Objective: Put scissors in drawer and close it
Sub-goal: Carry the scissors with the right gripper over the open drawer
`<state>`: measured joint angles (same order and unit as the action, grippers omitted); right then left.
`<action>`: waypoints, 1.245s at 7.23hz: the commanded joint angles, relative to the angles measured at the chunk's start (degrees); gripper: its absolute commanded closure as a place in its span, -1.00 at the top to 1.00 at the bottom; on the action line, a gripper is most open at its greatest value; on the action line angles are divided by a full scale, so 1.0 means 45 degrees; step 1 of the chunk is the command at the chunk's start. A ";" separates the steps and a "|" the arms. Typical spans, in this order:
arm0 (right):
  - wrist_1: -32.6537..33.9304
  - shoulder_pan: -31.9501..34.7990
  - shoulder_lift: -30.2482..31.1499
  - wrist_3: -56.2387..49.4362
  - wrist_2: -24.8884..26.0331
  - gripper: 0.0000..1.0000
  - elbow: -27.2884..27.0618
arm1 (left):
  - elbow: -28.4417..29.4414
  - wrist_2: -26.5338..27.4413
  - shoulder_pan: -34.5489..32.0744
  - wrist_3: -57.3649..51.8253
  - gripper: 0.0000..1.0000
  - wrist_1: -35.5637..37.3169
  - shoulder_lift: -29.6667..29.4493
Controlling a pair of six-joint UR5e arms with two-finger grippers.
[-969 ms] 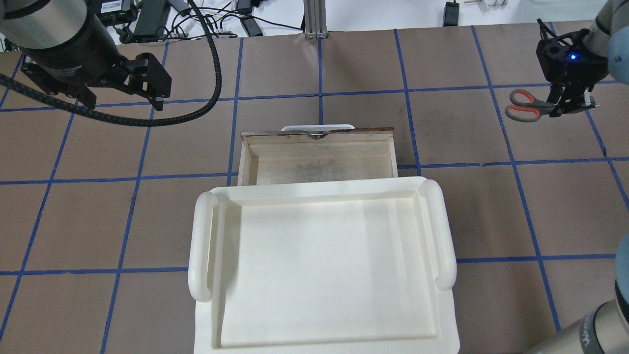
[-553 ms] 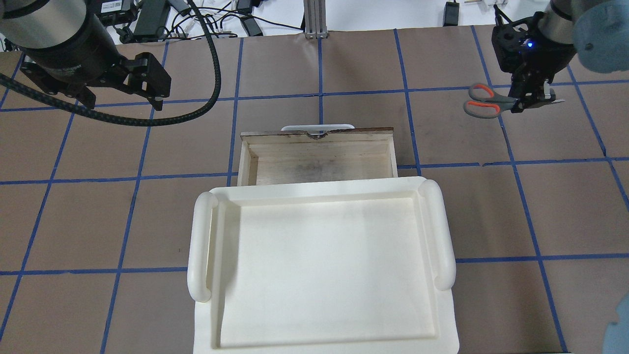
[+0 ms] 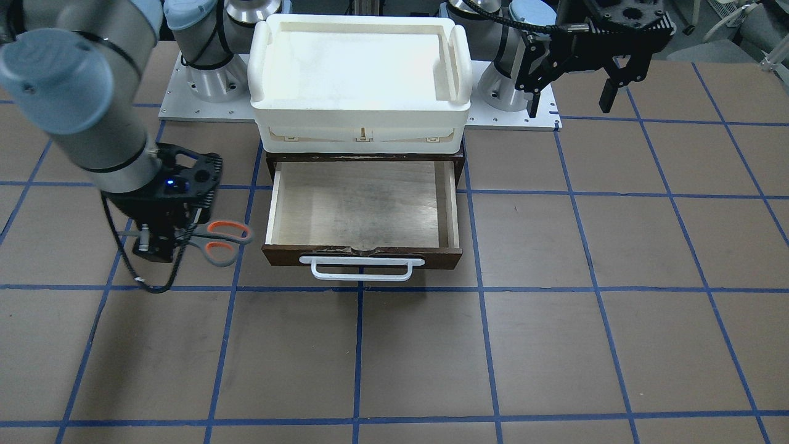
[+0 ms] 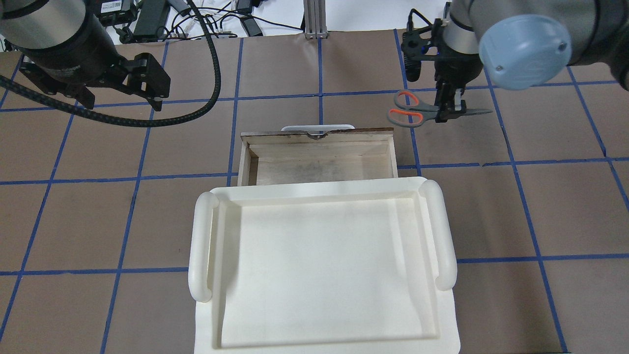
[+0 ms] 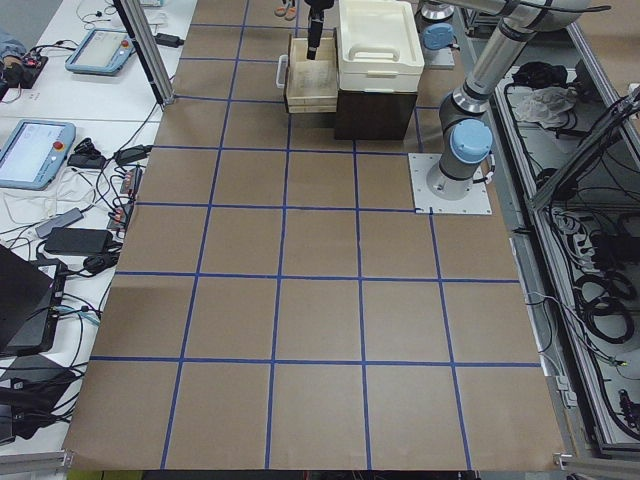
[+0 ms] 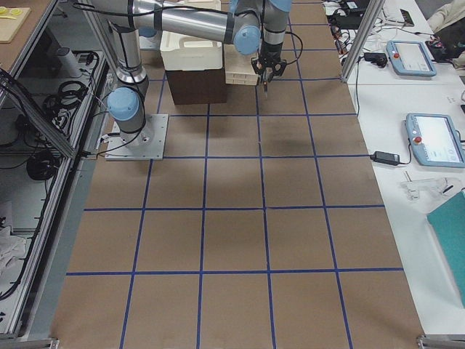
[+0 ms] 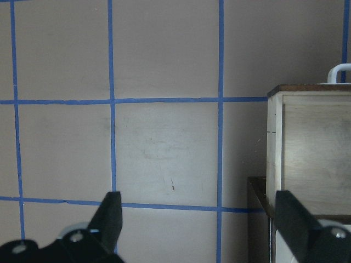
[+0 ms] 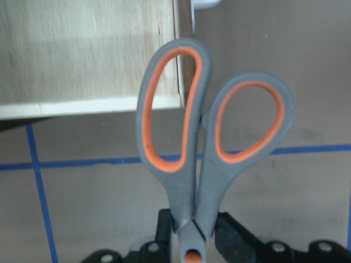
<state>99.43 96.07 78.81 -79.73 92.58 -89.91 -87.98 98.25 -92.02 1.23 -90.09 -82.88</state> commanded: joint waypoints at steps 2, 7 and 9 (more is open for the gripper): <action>-0.0084 0.2649 -0.0092 0.2287 -0.0359 -1.00 -0.0019 | 0.0000 -0.0017 0.0000 -0.0001 1.00 0.0000 0.0000; 0.0404 0.4374 -0.1243 0.3734 -0.0359 -1.00 -0.0019 | 0.0000 0.0022 0.0000 -0.0001 1.00 -0.0019 0.0020; 0.0792 0.4413 -0.1497 0.3675 -0.0397 -1.00 -0.0019 | 0.0000 0.0003 0.0000 -0.0001 1.00 -0.0019 0.0020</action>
<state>101.87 115.66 72.87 -63.22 90.88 -90.00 -87.98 98.32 -92.02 1.23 -90.17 -82.80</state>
